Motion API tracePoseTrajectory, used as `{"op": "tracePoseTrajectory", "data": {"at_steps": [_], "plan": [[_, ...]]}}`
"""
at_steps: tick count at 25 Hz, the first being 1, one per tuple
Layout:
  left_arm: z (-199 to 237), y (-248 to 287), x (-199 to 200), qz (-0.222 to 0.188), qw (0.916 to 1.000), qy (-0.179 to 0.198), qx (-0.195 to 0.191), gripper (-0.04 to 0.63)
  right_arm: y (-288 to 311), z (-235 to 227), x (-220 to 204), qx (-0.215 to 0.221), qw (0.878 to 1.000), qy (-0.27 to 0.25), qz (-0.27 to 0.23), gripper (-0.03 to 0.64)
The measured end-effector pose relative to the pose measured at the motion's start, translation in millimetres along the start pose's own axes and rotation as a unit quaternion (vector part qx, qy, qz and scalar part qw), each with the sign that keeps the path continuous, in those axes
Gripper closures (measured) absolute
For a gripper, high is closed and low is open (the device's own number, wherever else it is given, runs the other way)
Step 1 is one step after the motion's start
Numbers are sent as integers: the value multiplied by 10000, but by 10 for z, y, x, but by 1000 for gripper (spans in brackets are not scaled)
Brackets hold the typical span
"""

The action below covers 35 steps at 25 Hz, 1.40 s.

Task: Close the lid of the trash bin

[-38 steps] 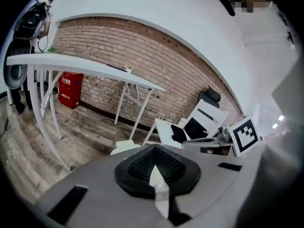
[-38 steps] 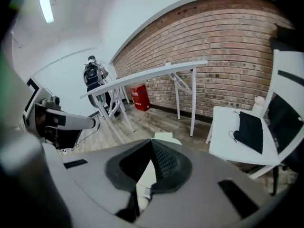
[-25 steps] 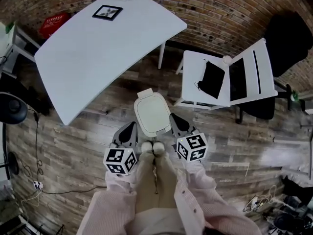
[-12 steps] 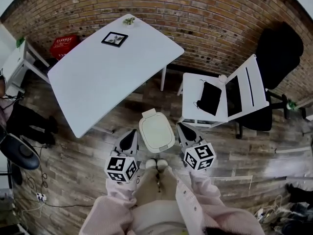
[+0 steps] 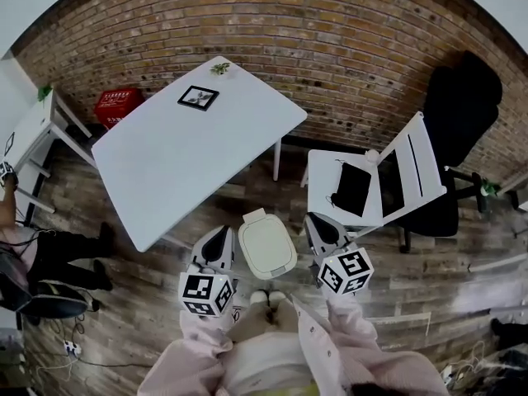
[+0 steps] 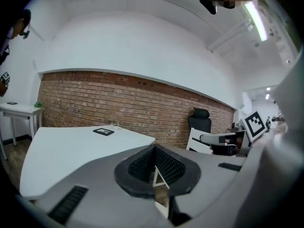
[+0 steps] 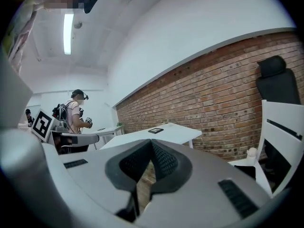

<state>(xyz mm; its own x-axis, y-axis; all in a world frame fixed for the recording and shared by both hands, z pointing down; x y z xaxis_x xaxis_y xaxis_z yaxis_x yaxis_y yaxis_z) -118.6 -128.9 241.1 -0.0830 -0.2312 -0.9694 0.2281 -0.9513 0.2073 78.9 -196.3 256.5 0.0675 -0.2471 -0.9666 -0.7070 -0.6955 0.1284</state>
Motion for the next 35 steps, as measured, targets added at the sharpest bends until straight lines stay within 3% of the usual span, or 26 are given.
{"op": "tracePoseTrajectory", "data": {"at_steps": [3,15,35], "plan": [[2,-22,117,-131,9997,163,102,601,-20,-38,114,38,9999,-41,-140,612],[200,-83,502,-609,9968,235,468,601,6,-52,580,148,9977,-141,-642,612],[314,-67,545,-602,9959,222,641,601,86,-57,651,98,9981,-272,-536,614]]}}
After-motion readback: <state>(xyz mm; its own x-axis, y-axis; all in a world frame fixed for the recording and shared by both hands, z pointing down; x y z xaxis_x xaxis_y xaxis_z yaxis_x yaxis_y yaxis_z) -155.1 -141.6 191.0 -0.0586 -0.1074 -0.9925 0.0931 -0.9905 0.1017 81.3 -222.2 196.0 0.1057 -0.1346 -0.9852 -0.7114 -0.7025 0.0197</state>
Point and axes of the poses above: the fingertips, and each gripper's own axes: y forward along the fingers, z to its left, x out of its top, the point moved 2 cm from there along -y, backward along the fingers
